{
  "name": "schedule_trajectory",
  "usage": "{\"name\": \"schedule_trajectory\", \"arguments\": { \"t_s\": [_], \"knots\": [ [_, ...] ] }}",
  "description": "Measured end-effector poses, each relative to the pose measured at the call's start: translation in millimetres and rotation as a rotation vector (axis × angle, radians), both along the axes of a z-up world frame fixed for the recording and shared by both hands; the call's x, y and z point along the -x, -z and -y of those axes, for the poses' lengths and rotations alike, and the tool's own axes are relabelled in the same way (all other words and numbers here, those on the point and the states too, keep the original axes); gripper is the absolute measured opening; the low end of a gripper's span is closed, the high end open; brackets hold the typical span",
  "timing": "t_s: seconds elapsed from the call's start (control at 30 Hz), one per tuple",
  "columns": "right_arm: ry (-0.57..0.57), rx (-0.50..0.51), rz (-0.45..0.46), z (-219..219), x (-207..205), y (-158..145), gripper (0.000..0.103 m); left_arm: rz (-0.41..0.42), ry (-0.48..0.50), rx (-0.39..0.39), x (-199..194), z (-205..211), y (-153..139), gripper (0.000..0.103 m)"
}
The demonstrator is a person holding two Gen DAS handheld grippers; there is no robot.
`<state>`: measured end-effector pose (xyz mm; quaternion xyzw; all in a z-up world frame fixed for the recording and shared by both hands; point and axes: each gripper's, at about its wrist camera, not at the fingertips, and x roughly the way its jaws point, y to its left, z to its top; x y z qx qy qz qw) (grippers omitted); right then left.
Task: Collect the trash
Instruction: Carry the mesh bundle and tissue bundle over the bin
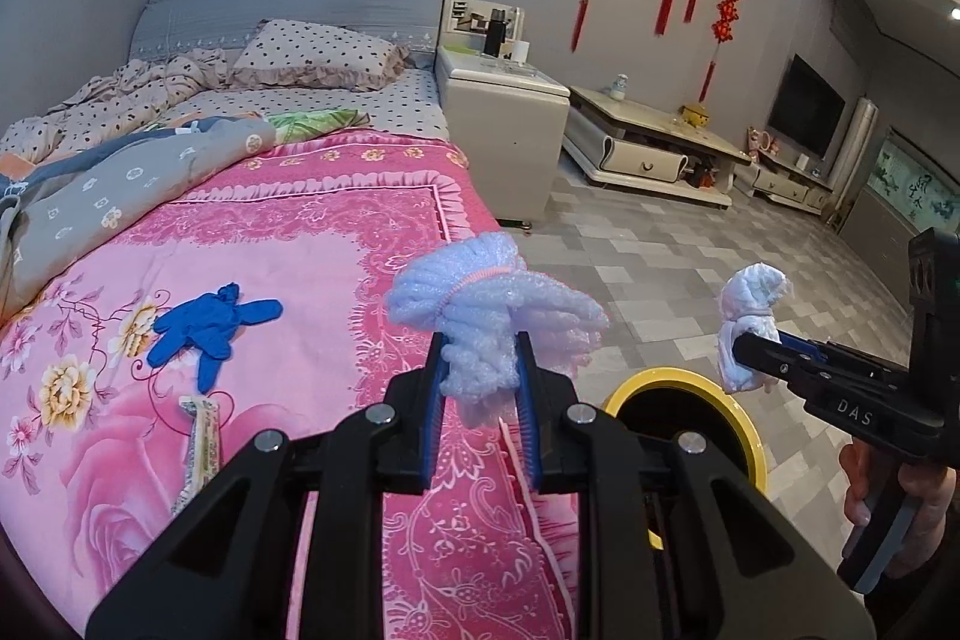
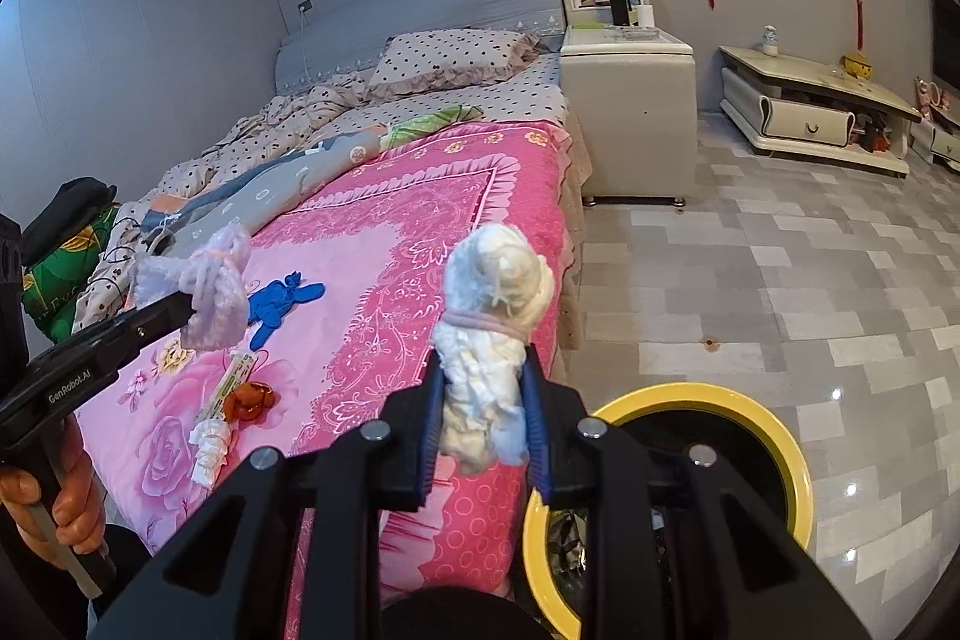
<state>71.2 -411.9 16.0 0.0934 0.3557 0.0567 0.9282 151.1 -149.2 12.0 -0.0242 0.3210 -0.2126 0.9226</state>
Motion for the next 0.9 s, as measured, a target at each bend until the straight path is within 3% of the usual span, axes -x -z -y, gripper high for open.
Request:
{"name": "schedule_trajectory", "arguments": {
  "t_s": [0.4,0.9],
  "knots": [
    [0.105,-0.008,0.006,57,24,3,0.023,-0.034,0.117,0.019,6,77,6,0.02],
    [0.193,-0.059,-0.084,119,30,52,0.023,-0.159,0.243,-0.05,-10,181,68,0.02]
  ]
}}
